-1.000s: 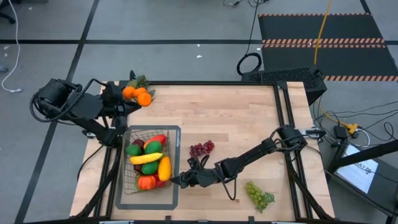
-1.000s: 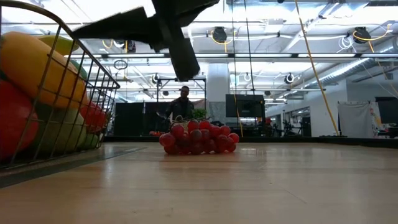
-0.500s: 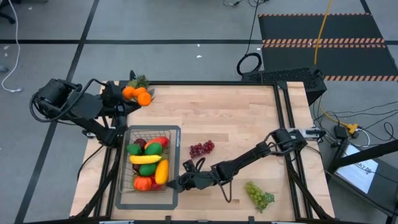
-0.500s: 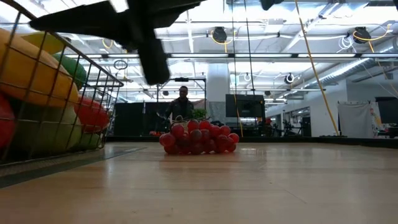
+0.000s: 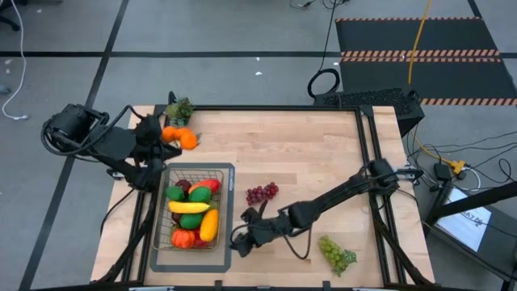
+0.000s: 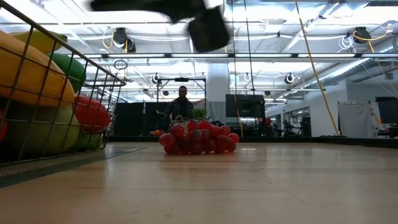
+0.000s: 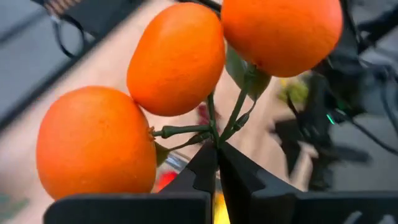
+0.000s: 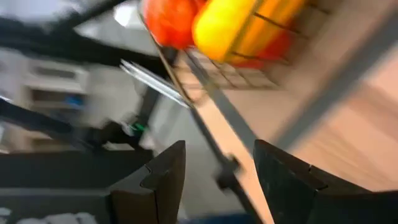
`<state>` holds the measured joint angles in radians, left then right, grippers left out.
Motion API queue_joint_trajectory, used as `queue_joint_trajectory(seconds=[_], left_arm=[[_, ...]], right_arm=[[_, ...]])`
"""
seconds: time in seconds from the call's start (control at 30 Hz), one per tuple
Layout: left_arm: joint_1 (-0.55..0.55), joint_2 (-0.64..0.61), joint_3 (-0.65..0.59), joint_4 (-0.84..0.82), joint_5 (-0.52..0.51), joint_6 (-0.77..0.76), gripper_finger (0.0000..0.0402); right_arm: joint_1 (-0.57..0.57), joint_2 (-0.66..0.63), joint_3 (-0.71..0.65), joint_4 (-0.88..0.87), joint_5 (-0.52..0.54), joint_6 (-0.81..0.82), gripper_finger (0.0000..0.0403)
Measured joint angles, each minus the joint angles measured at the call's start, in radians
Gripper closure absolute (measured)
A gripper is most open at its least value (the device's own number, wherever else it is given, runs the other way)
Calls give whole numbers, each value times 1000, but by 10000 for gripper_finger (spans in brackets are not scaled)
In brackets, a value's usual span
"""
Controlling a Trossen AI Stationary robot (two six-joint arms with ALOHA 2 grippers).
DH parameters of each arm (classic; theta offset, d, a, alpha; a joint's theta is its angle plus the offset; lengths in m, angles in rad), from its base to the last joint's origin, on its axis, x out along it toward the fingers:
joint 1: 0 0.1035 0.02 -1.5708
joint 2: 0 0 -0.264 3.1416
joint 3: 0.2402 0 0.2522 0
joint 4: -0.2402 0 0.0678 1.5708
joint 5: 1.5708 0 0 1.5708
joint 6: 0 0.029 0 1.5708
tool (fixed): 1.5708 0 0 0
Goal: Build produce basket
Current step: Put the tangerines into the wire basket
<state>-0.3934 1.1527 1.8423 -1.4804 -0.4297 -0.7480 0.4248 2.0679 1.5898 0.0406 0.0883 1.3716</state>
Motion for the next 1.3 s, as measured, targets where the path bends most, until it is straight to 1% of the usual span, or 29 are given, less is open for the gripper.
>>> queue_joint_trajectory(seconds=[0.13,0.23,0.3,0.4,0.47,0.53,0.63,0.73,0.8,0.9,0.97,1.03,1.13,1.3], left_arm=[[-43,16,0,-8,51,-57,397],[-73,40,0,-59,58,-125,392],[-81,59,-1,-98,55,-173,387],[-82,77,-41,-81,62,-190,389],[-82,87,-76,-78,70,-224,395],[-75,90,-121,-81,99,-249,397],[-55,92,-198,-86,189,-335,391],[-32,91,-276,-88,262,-402,388],[-20,91,-333,-87,320,-427,389],[6,91,-417,-79,440,-436,397],[34,91,-470,-71,496,-449,395],[65,91,-520,-40,530,-467,392],[121,91,-586,14,588,-465,394],[203,92,-682,126,685,-474,395]], right_arm=[[-13,-124,-13,-278,-15,-98,220],[-27,-236,-54,-417,-14,-159,220],[-35,-314,-93,-490,-12,-196,220],[-41,-438,-175,-544,-3,-223,220],[-42,-527,-242,-543,20,-232,220],[-35,-615,-315,-546,46,-231,220],[-18,-744,-435,-534,72,-202,220],[-1,-876,-551,-522,70,-173,220],[7,-955,-623,-526,67,-157,220],[12,-1066,-706,-522,66,-137,220],[12,-1135,-747,-487,67,-144,220],[12,-1193,-782,-414,67,-178,220],[8,-1258,-806,-333,68,-224,220],[4,-1306,-808,-329,72,-275,220]])
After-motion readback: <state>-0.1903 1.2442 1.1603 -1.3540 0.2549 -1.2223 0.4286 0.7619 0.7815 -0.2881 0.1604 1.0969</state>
